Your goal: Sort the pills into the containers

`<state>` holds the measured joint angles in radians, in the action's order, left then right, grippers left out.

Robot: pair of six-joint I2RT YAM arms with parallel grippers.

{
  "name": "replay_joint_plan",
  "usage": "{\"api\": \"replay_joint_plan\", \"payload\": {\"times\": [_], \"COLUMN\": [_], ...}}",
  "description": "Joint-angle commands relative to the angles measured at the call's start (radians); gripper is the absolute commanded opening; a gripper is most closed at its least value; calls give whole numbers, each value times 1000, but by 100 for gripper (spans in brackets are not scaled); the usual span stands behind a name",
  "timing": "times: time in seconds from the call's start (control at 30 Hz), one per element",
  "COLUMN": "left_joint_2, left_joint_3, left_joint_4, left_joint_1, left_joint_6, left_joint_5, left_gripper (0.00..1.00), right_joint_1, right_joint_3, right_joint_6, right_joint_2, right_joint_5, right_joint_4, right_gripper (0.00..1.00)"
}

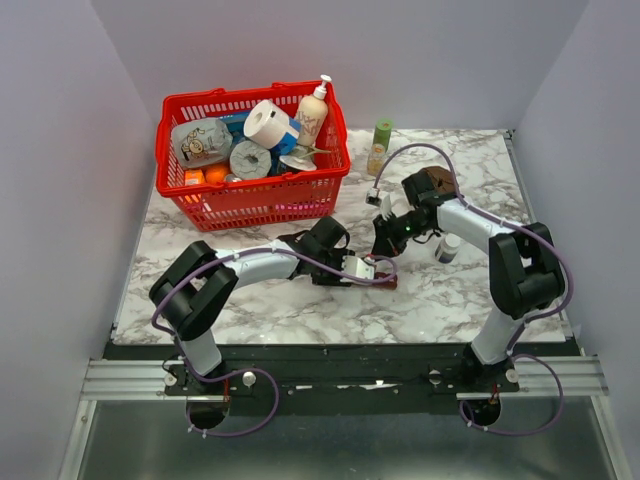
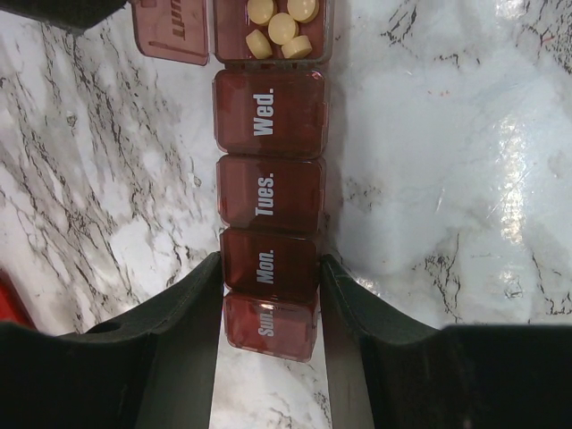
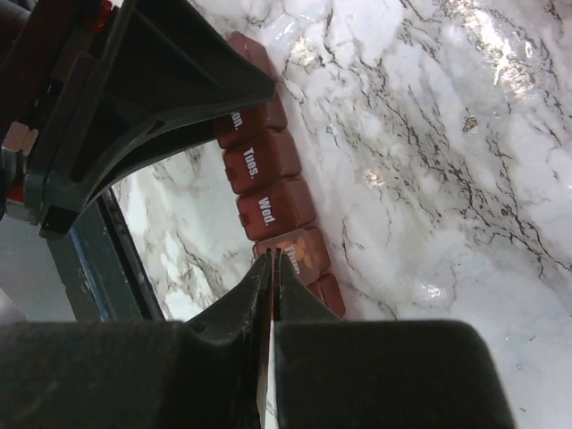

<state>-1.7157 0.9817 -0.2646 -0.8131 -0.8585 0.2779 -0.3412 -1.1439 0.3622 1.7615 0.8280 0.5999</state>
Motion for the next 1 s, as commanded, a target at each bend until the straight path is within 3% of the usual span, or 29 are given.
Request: {"api": "replay_joint_plan", "payload": {"times": [0.0,0.5,0.83,0.97], "left_joint_2": [-21,-36,-44,-47], "left_joint_3": [17,35,51,52], "left_joint_4": [-22,-28,-38,-38], "left_joint_1": [-4,-1,0,0], "left_joint_6": [18,39,55,56], "left_joint_5": [-12,-17,-19,-22], "left_gripper": [12,12,12,12], "right_joint_1": [-19,-59,-107,-107], "right_joint_3": [-1,9,6,-2], "right_joint_6": [37,24,-43,-49], "right_joint_2": [2,73,125,130], "right_joint_5": [40,-70,-265,-274], "right_joint_4": [60,97,64,67], "right_gripper": [11,10,8,8]}}
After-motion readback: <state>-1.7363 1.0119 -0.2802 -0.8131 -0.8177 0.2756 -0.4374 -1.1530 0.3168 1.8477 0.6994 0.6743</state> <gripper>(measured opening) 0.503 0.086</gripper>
